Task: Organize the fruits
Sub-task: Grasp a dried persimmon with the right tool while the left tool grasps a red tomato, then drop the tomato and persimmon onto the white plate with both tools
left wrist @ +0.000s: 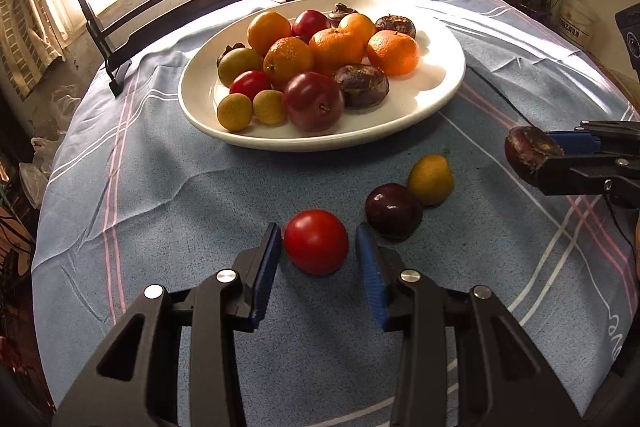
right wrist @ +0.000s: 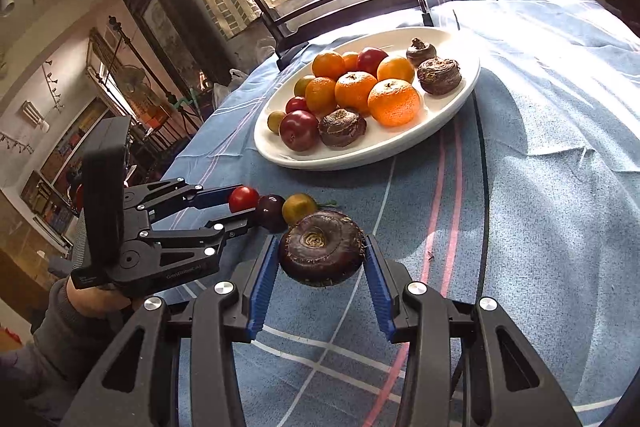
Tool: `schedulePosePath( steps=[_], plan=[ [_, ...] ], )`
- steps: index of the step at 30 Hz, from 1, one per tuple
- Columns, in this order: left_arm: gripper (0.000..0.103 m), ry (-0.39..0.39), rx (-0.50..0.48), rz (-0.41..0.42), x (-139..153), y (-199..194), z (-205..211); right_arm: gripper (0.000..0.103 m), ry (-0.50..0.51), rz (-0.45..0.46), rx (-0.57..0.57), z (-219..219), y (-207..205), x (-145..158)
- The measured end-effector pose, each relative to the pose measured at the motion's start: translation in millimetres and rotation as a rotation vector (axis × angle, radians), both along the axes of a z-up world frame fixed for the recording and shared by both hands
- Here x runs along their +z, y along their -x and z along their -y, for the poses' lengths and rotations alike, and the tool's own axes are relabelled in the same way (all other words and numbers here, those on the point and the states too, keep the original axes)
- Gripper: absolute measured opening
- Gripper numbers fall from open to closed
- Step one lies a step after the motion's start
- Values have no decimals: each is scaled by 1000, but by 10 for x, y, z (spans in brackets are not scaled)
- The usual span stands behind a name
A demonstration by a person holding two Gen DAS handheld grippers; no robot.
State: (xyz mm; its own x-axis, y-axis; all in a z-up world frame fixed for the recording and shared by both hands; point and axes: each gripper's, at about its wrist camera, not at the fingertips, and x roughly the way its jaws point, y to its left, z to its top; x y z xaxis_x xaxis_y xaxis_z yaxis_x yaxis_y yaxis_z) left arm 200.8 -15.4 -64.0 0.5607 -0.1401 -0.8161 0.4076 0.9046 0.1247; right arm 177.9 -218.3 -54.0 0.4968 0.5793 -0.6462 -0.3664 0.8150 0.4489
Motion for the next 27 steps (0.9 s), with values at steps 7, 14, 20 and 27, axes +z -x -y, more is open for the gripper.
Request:
schedulePosePath(
  steps=[7,14,20,27],
  plan=[
    [29,97,30,54,200,261,-163,43,-13,19,2,25,32,27],
    [29,230,49,120,605,273,-274,43,-15,73,-35,49,-64,312],
    [29,325,96,107,760,-321,-213,43,16,119,-89,-18,-631,718],
    [31,354,167,60,620,-1004,-66,45,41,87,-128,-236,-1361,606]
  ],
)
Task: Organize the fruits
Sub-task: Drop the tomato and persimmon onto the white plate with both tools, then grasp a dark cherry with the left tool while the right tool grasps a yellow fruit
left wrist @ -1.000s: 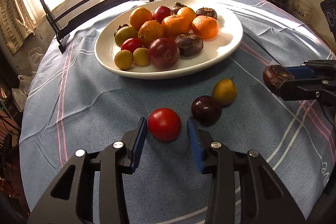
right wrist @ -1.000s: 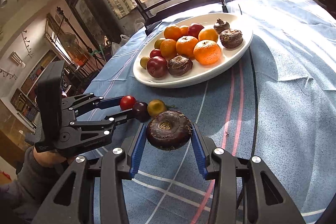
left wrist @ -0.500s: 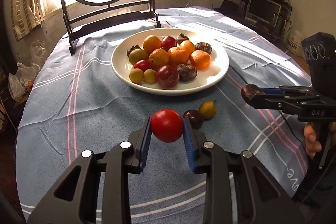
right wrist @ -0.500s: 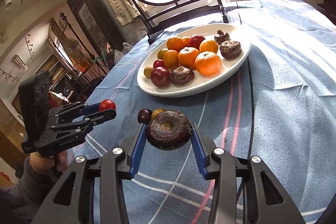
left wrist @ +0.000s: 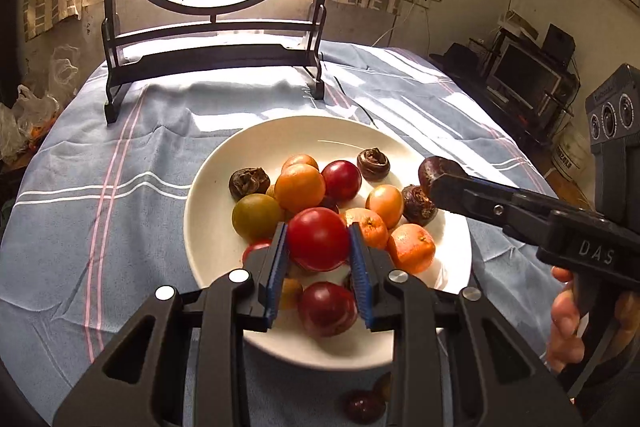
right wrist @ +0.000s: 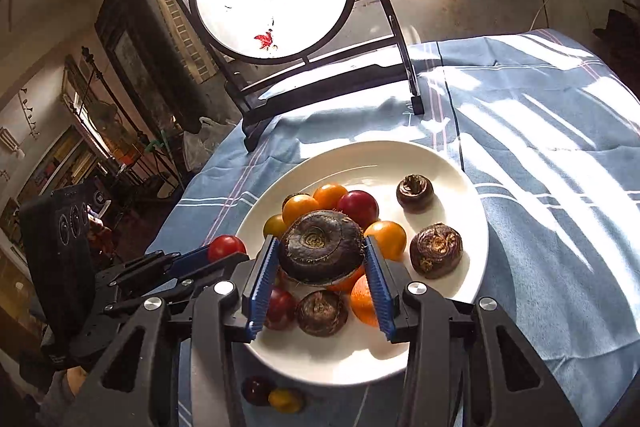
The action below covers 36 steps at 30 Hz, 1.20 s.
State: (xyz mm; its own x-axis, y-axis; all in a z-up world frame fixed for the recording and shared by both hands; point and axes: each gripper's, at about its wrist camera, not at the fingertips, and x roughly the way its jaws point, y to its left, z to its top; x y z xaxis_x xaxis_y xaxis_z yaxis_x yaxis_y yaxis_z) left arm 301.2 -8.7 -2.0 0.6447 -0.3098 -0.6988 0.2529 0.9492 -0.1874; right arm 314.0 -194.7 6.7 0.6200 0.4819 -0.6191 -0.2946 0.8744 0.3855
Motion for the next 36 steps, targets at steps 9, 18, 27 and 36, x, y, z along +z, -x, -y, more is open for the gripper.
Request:
schedulePosePath(
  steps=[9,18,27,36],
  plan=[
    [82,-56,-3,90,57,436,-99,64,-32,18,-14,151,396,-80],
    [84,-307,-201,9,-483,1243,244,65,-66,15,-59,512,1170,-414],
    [45,-329,-217,-52,-619,1053,348,65,-111,-16,-42,546,1234,-538],
    [29,-242,-195,-4,-470,1154,203,62,-55,-44,19,391,1214,-550]
  ],
)
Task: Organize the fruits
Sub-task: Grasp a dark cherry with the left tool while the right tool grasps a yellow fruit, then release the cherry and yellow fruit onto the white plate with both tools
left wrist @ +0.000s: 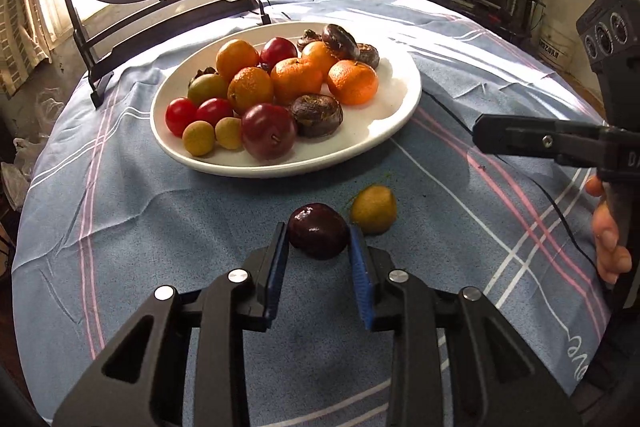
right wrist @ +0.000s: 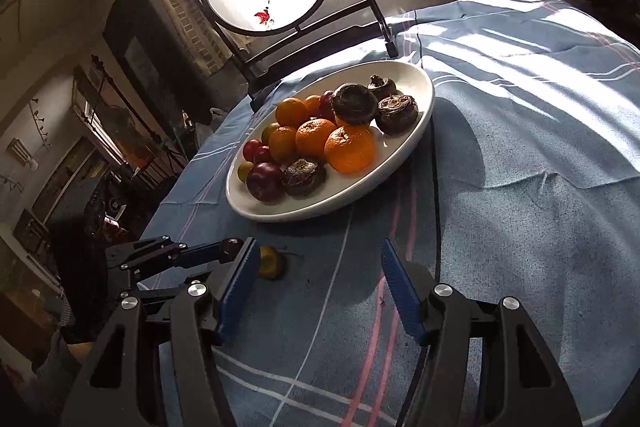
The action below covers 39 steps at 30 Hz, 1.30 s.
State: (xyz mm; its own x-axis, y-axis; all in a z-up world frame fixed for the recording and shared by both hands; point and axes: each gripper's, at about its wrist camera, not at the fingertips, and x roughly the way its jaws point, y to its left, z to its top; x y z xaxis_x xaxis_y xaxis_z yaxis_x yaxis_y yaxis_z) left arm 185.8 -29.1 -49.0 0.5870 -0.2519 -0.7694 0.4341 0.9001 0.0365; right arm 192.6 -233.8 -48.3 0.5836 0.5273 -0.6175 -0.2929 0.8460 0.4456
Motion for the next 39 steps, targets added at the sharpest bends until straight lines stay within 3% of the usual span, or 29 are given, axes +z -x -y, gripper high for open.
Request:
schedulePosePath(
  steps=[10,11,13,14,18,23,26,30,37,38,39],
  plan=[
    [29,115,69,87,411,456,-498,59,261,0,186,-863,-108,21],
    [29,117,76,88,421,469,-532,56,280,-10,197,-927,-146,-4],
    [29,122,84,87,425,484,-584,32,312,-44,211,-1020,-228,-75],
    [29,123,89,87,416,488,-606,27,322,-62,219,-1045,-243,-112],
    [29,144,101,74,365,459,-667,27,304,-48,200,-994,-173,-86],
    [29,171,101,66,366,394,-647,27,222,29,150,-665,27,190],
    [29,185,93,58,428,239,-565,27,197,77,90,-405,-55,418],
    [29,195,88,48,545,-185,-378,27,160,76,34,-221,-452,615],
    [30,174,144,-11,486,-1031,-113,27,170,65,37,-477,-1221,675],
    [32,164,150,-21,454,-1108,-90,28,194,66,36,-528,-1281,673],
    [48,152,157,-25,429,-1165,-74,39,212,68,34,-559,-1320,670]
  ],
)
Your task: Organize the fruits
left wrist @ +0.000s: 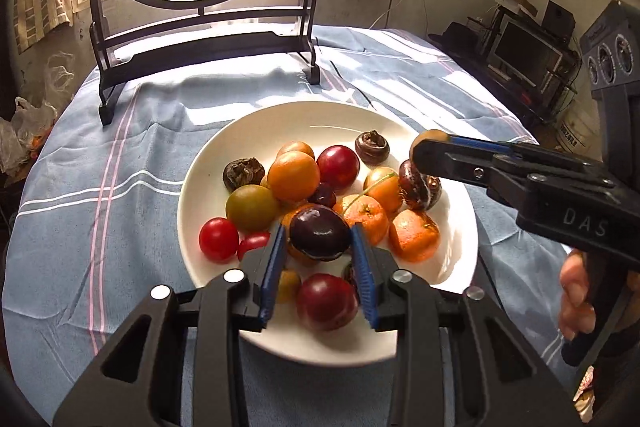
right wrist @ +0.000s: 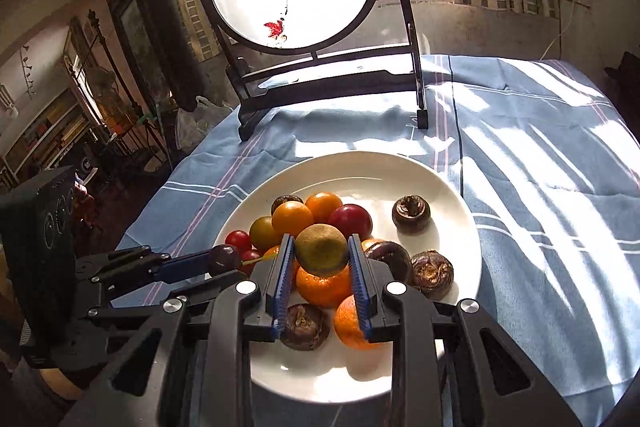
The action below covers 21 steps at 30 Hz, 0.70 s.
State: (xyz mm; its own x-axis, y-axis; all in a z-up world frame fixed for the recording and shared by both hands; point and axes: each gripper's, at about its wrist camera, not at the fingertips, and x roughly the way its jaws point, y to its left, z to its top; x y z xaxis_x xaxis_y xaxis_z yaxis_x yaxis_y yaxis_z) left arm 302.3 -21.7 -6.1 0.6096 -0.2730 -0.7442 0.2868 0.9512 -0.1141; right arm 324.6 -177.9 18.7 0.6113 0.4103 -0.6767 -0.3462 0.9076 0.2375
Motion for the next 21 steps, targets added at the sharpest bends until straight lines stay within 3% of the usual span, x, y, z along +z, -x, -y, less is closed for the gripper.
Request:
schedulePosePath(
  steps=[1,2,5,6,8,10,15,21],
  plan=[
    [75,-9,13,-2,-17,-34,1,48,4,13,-10,-5,1,17],
    [83,-19,33,5,-20,-34,-9,48,1,24,-13,8,32,42],
    [92,-61,58,20,-3,81,-37,49,-14,50,14,63,269,113],
    [98,-80,68,12,-8,130,-61,53,-17,59,17,103,382,133],
    [98,-95,83,-3,-18,292,-118,72,-16,85,-3,221,650,159],
    [98,-108,93,-19,-22,503,-165,96,-4,106,-16,360,927,173],
    [98,-132,118,66,165,1172,-245,99,59,107,-66,838,1356,192],
    [98,-119,210,139,457,1900,-425,99,19,107,-207,1424,1849,213]
  ],
)
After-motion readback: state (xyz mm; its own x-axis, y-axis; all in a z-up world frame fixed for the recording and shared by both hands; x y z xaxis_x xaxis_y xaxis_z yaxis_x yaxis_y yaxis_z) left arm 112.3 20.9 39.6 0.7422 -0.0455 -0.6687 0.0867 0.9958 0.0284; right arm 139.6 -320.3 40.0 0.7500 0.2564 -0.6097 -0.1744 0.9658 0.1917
